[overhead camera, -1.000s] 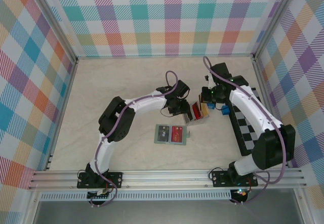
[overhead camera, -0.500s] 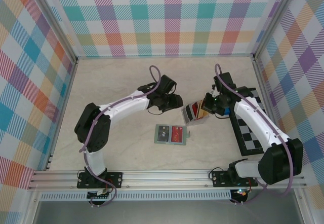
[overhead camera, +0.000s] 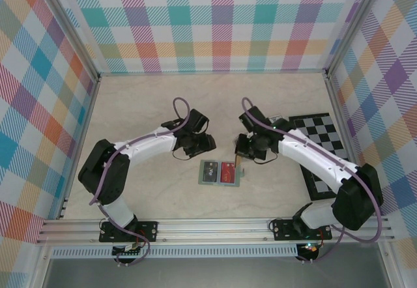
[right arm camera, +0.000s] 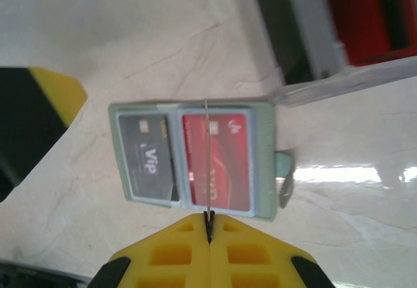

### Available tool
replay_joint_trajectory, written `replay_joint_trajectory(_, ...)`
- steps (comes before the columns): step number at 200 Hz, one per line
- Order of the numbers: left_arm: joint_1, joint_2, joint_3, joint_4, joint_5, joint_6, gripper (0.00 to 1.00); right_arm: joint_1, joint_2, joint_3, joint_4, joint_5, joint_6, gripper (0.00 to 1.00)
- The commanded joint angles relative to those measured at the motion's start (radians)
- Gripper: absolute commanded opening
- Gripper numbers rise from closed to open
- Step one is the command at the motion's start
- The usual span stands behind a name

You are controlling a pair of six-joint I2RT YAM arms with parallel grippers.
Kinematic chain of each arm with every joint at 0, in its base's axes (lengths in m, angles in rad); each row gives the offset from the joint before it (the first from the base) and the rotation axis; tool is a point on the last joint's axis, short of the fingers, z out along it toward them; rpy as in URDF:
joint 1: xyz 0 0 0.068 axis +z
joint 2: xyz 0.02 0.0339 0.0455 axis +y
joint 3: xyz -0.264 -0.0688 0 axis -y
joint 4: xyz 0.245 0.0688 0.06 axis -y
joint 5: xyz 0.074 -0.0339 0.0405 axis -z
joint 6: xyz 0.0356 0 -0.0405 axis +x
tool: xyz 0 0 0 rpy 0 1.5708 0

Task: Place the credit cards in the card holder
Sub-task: Flip over the card slot on the card holder.

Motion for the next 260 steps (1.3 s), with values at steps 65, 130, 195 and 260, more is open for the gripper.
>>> replay_joint_trajectory(65,0.008,-0.095,-0.184,0.056,0.058,0.012,0.54,0.079,0.028,-0.161,0.096,0.070,0.028,0.00)
replay_joint_trajectory(130,0.005,-0.039,-0.203,0.092,0.100,0.026,0.51,0.079,0.044,-0.228,0.187,0.062,0.037,0.00)
replay_joint_trajectory(195,-0.010,0.030,-0.216,0.108,0.119,0.030,0.46,0.079,0.010,-0.221,0.229,0.055,0.023,0.00)
replay_joint_trajectory(260,-0.026,0.058,-0.220,0.107,0.112,0.029,0.42,0.079,0.045,-0.183,0.188,0.074,0.005,0.00)
